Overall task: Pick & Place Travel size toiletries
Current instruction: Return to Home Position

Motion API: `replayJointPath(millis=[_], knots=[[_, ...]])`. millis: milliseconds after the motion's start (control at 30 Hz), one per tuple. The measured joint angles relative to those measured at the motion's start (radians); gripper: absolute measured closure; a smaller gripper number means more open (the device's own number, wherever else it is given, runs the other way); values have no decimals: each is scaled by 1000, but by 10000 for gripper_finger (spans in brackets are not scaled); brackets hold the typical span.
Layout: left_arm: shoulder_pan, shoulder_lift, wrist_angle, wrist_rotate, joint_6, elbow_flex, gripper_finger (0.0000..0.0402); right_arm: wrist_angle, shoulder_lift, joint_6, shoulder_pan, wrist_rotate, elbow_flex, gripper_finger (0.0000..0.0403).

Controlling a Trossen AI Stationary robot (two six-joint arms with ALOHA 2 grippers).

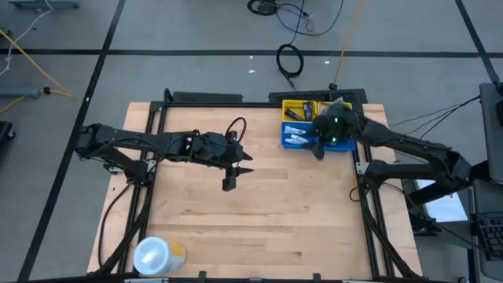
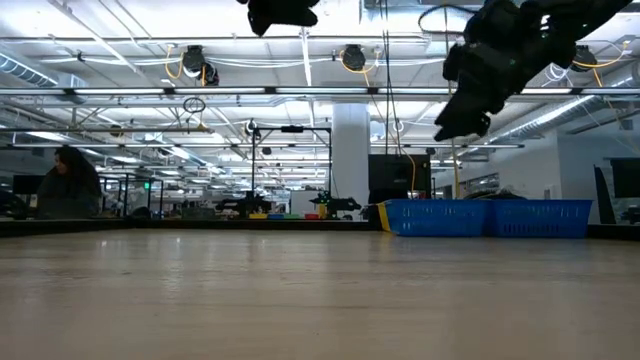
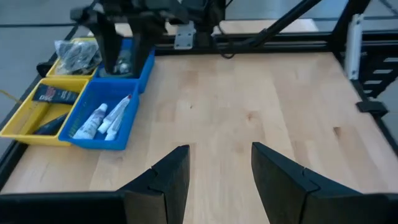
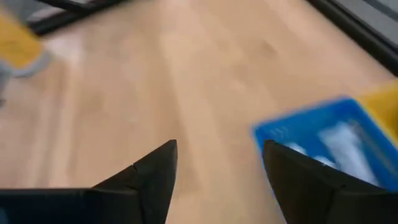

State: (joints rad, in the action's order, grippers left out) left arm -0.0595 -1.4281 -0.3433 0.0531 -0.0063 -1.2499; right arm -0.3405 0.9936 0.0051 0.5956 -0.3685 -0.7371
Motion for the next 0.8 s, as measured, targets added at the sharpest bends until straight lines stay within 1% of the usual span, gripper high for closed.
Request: replayJointPath(millis=[200,267,400,533,600,667,733,800], knots=[[-37,3,6,4,34,0,231,260,-94,71,-228,4,124,201],[-45,3,7,21,49,0,231,314,-141,86,-285,48,153,213],[-52,13,6,95,51,0,231,305,-240,65,-365,154,185,235],[-54,61,20,132,46,8,231,314,-328,85,-412,162,229,250],[-54,99,19,132,45,48,231,314,-364,103,-436,162,256,255],[-54,140,70,134,36,106,231,315,-401,118,-460,162,288,259],[-54,205,114,146,21,193,231,336,-430,126,-484,161,320,262],[-54,270,200,160,8,285,231,375,-459,140,-505,161,353,265]])
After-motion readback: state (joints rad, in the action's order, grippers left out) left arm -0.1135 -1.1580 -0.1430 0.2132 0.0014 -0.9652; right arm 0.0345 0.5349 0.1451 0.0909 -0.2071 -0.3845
